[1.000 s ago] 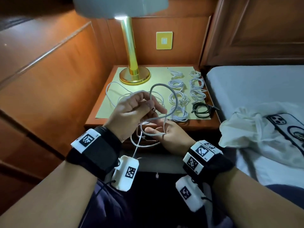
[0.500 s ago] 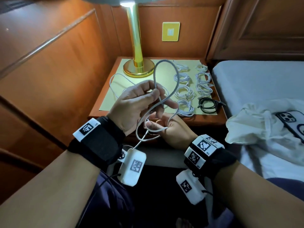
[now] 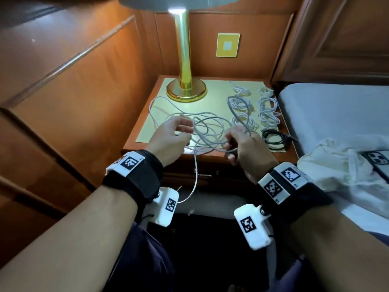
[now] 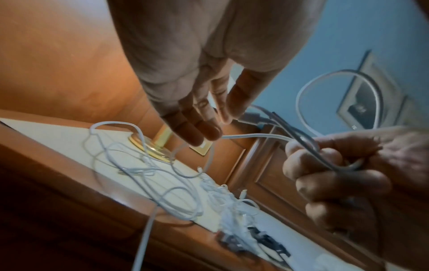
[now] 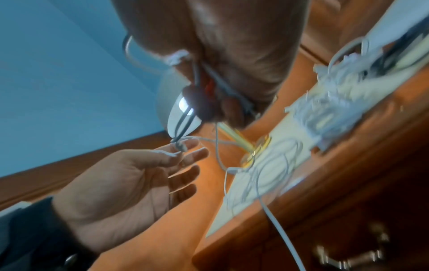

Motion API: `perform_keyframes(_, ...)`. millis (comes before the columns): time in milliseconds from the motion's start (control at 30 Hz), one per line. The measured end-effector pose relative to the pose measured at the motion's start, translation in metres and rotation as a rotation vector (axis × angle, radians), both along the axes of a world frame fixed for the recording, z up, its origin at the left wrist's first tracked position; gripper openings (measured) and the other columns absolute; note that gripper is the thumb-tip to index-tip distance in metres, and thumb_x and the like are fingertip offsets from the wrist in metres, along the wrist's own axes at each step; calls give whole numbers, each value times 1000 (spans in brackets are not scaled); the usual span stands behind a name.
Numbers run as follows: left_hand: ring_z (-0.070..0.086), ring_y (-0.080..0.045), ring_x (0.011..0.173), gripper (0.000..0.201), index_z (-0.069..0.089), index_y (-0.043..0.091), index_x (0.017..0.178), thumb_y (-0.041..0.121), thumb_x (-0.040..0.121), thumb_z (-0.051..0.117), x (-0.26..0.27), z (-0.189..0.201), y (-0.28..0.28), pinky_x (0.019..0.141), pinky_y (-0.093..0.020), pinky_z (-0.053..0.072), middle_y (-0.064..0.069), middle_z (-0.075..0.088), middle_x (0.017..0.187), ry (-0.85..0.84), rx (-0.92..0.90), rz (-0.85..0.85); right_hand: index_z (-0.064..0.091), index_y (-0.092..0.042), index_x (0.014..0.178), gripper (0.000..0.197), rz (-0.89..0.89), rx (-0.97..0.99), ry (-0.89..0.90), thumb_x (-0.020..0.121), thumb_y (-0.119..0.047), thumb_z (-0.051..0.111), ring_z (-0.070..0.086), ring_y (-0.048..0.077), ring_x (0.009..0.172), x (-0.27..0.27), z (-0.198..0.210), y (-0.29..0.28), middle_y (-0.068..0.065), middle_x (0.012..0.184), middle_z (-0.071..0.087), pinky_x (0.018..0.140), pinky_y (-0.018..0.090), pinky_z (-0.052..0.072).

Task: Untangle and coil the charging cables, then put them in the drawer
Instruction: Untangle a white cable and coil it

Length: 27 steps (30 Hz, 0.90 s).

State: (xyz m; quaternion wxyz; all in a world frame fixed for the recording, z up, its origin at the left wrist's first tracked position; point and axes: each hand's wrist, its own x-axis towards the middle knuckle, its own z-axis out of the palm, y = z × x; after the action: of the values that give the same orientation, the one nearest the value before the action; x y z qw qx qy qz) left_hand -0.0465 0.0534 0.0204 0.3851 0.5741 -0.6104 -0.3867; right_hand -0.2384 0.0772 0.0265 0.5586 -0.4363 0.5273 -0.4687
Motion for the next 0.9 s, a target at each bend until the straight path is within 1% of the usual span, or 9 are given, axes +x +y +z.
perform_keyframes(167,59,-16,62,23,60,18,81,2,75,44,-16,19,9,57,-33,47,2,64,78,179,-147,21,52,-13,76,30,309,-69,88,104,-16,42,36,15,49,-31,11,15,7,64,45,45,28,23)
perform_keyframes(433,46,-15,54,26,59,16,77,1,70,39,-17,39,25,50,-22,38,2,58,70,223,-306,82,51,-9,73,23,595,31,-334,88,-24,61,25,15,44,-90,35,49,8,59,30,46,31,15)
perform_keyframes(500,48,-13,55,29,61,16,80,-3,74,40,-21,37,29,50,-22,39,0,60,73,181,-278,32,59,-10,73,23,468,64,-151,82,-30,66,29,14,44,-98,37,55,8,59,33,45,28,16)
perform_keyframes(567,51,-11,57,35,62,16,84,-12,79,41,-31,35,36,51,-20,41,-1,62,78,116,-243,-44,68,-19,89,33,369,24,345,75,-49,70,47,10,51,-96,34,63,0,66,54,50,23,30)
perform_keyframes(633,54,-6,58,36,63,15,88,-15,83,43,-43,35,43,53,-16,43,0,63,81,49,-243,-114,64,-32,109,62,398,-18,766,62,-69,79,62,-3,75,-91,26,69,-14,88,67,70,20,43)
perform_keyframes(700,55,-2,60,34,63,13,92,-14,85,45,-53,37,49,54,-13,44,0,64,83,25,-267,-144,57,-37,120,75,466,9,891,57,-68,85,60,-5,91,-85,25,76,-16,100,64,78,17,43)
perform_keyframes(800,62,-10,70,24,66,16,95,1,84,51,-60,40,50,60,-24,48,0,68,91,30,-259,-147,66,-30,115,44,476,-16,726,77,-49,80,67,5,79,-85,25,81,-6,87,71,73,22,49)
perform_keyframes(867,67,-22,88,26,69,20,103,22,83,53,-63,42,51,70,-33,51,1,72,102,60,-136,-204,71,-17,105,11,372,-63,381,96,-20,65,56,9,56,-84,27,82,-6,66,63,56,22,42)
perform_keyframes(900,67,-22,98,30,69,21,108,30,84,53,-65,41,52,78,-29,51,3,73,107,91,-56,-274,70,-11,101,13,308,-56,166,99,-9,57,44,10,50,-84,28,81,-4,62,53,49,22,33)
